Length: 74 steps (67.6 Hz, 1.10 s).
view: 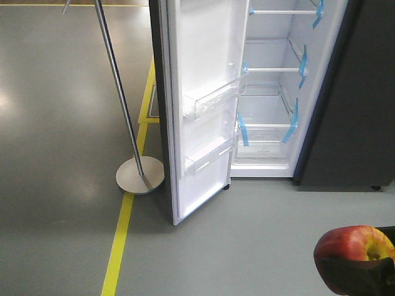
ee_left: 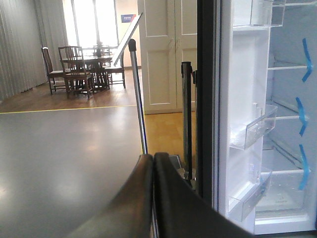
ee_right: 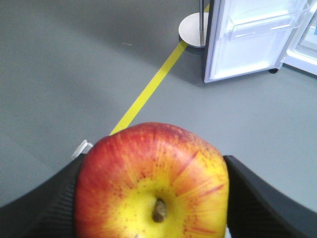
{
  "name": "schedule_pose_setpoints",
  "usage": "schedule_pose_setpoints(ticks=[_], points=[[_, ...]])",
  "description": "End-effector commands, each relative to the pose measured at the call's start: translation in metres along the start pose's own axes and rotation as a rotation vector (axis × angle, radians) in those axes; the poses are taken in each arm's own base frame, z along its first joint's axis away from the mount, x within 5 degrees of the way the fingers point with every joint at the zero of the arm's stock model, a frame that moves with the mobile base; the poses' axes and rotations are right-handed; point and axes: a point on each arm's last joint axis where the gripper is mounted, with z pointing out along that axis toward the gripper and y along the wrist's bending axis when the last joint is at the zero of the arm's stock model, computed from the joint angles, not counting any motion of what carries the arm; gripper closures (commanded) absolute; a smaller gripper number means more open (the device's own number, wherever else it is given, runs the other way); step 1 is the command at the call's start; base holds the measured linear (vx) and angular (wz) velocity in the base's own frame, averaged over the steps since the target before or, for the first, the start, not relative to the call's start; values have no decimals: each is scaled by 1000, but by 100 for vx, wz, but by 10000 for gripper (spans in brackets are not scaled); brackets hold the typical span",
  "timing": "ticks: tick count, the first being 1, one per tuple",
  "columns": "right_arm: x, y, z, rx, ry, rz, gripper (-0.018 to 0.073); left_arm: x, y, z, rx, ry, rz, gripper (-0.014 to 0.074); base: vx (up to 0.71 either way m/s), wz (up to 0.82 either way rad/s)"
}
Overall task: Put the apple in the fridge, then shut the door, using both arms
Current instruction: 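Drive up to the open refrigerator door, apple held in right gripper, then approach closer to the refrigerator door bins with the apple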
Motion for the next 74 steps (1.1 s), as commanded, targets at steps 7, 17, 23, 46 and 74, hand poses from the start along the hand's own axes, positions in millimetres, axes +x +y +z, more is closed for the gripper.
schedule_pose_setpoints(ticks=[7,17,23,46,74], points=[[-12,2,-7,-9,-96,-15,336,-14,-1,-2,8,-108,-15,603,13,2],[-12,2,-7,-9,-96,-15,336,-14,-1,-2,8,-108,-15,603,12,1],[-12,2,-7,-9,-96,-15,336,-14,-1,-2,8,-108,-15,603,11,0],[-12,2,-7,-9,-96,-15,336,-14,-1,-2,8,-108,-15,603,10,-1],[-12,2,-7,-9,-96,-15,336,-14,-1,-2,8,-108,-15,603,9,0]])
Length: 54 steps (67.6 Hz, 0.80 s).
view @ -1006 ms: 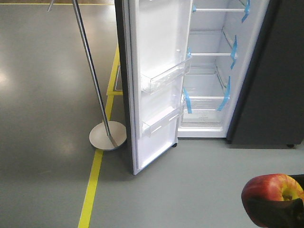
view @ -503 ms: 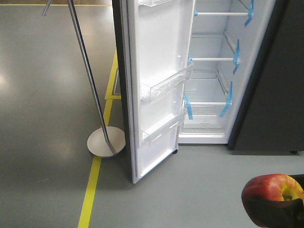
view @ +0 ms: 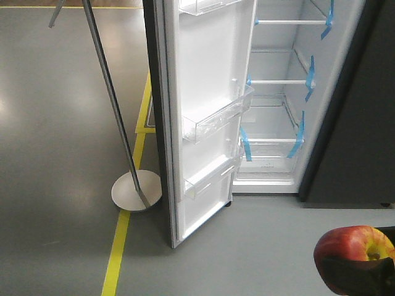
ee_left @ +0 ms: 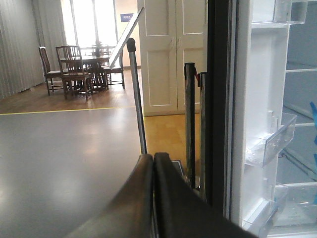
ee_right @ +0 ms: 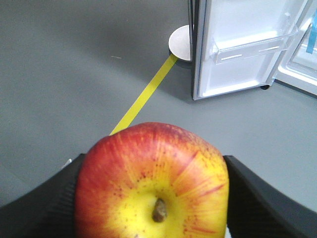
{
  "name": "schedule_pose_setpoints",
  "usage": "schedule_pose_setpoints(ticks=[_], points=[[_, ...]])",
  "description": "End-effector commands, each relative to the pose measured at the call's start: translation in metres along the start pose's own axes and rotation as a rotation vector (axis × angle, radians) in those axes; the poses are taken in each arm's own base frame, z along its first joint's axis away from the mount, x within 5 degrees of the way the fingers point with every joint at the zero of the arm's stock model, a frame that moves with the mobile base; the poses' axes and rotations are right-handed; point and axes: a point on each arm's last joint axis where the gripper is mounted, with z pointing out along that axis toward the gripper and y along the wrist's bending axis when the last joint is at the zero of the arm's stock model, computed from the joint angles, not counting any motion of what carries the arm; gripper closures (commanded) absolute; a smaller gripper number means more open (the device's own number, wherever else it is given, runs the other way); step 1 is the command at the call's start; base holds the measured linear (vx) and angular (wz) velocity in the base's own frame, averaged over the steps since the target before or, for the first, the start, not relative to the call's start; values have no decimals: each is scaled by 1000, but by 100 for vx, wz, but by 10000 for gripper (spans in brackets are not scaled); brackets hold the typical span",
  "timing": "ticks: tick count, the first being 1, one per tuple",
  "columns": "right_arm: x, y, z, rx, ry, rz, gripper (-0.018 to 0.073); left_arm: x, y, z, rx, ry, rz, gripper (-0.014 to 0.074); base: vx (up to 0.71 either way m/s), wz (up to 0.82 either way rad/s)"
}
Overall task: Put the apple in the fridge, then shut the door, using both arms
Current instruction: 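Approach closer to the refrigerator door bins with the apple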
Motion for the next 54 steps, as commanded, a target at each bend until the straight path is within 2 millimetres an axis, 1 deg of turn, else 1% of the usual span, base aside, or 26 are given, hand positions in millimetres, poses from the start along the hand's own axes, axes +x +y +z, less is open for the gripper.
schedule_pose_setpoints(ticks=[1,54], points=[[-12,2,-7,-9,-96,-15,336,-14,-1,-2,8,-108,-15,603,10,0],[-12,2,-7,-9,-96,-15,336,-14,-1,-2,8,-108,-15,603,11,0]])
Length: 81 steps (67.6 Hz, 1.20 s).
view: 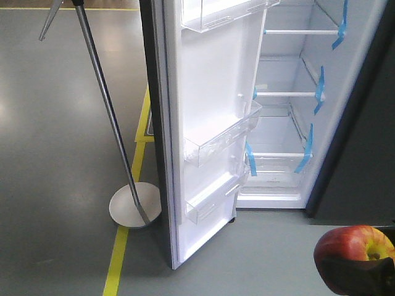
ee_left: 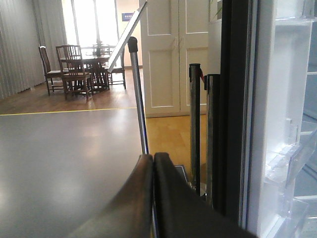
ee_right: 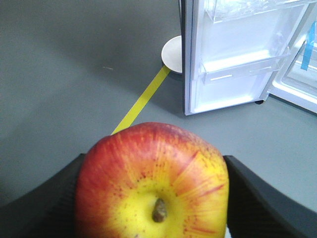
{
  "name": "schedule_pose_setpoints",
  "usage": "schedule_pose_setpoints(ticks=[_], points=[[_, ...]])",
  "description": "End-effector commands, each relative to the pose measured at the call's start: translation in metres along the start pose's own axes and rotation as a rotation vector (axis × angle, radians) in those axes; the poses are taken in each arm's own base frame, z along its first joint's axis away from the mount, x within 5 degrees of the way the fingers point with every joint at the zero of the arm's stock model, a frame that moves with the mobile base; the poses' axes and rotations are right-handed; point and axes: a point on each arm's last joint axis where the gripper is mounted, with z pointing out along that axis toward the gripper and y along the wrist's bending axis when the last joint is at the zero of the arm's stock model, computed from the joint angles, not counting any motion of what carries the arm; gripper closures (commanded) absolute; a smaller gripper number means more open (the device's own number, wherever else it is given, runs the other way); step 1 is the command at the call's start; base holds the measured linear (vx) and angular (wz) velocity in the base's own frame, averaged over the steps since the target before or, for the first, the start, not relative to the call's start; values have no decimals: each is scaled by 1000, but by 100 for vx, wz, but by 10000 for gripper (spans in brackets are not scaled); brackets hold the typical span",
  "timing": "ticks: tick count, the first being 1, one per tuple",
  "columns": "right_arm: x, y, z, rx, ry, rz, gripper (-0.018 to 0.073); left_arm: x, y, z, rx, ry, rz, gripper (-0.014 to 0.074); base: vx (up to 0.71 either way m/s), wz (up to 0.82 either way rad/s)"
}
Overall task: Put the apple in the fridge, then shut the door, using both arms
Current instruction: 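Approach closer to the refrigerator door bins with the apple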
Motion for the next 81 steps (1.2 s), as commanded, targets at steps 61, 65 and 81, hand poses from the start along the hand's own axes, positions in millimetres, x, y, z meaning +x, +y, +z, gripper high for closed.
schedule_pose_setpoints(ticks=[61,65,81], points=[[-12,2,-7,-9,-95,-15,336,-14,-1,-2,8,-108,-15,603,14,1],[-12,2,-7,-9,-95,-15,336,-14,-1,-2,8,-108,-15,603,11,-1],[-12,2,-7,-9,-95,-15,336,-14,-1,-2,8,-108,-15,603,9,-2]])
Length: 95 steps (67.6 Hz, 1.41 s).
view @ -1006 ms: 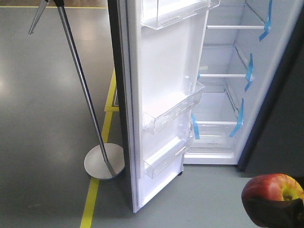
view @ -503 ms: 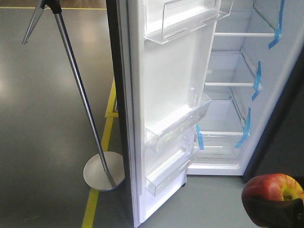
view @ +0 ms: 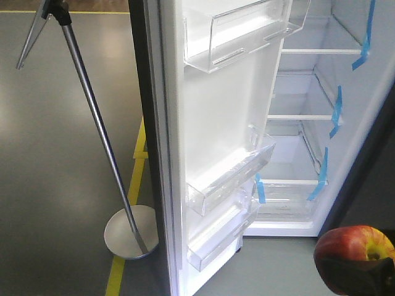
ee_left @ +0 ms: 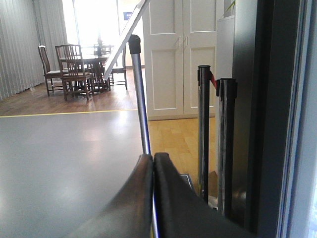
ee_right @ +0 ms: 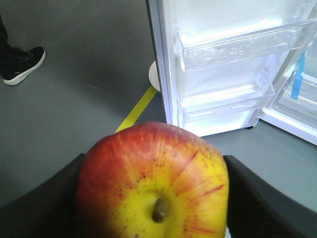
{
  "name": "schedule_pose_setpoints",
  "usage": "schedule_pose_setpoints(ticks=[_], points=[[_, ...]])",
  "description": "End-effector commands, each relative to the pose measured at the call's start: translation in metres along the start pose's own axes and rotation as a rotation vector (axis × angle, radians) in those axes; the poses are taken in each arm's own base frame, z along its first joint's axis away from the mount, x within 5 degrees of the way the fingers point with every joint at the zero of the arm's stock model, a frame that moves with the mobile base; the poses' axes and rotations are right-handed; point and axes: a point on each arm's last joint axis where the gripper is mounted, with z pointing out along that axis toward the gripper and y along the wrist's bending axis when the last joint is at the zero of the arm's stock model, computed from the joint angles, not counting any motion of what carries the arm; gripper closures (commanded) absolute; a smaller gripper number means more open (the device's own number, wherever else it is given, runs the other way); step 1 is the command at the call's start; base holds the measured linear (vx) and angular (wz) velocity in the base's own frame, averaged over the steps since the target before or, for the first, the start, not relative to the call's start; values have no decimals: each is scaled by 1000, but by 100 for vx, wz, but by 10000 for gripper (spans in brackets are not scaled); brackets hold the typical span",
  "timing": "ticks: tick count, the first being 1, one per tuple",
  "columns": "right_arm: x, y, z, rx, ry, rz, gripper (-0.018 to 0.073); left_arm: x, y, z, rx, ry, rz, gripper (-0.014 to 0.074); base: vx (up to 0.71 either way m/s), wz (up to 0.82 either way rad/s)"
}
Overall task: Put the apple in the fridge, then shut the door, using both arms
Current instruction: 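Approach closer to the refrigerator door bins with the apple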
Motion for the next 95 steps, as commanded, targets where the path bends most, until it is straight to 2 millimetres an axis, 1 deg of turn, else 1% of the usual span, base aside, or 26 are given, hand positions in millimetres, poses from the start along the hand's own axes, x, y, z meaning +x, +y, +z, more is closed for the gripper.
schedule_pose_setpoints(ticks=[1,95], points=[[-12,2,-7,-9,-95,-15,336,-14,-1,-2,8,-108,-15,603,8,-4],[-12,2,-7,-9,-96,-15,336,-14,-1,-2,8,-108,-15,603,5,-2]])
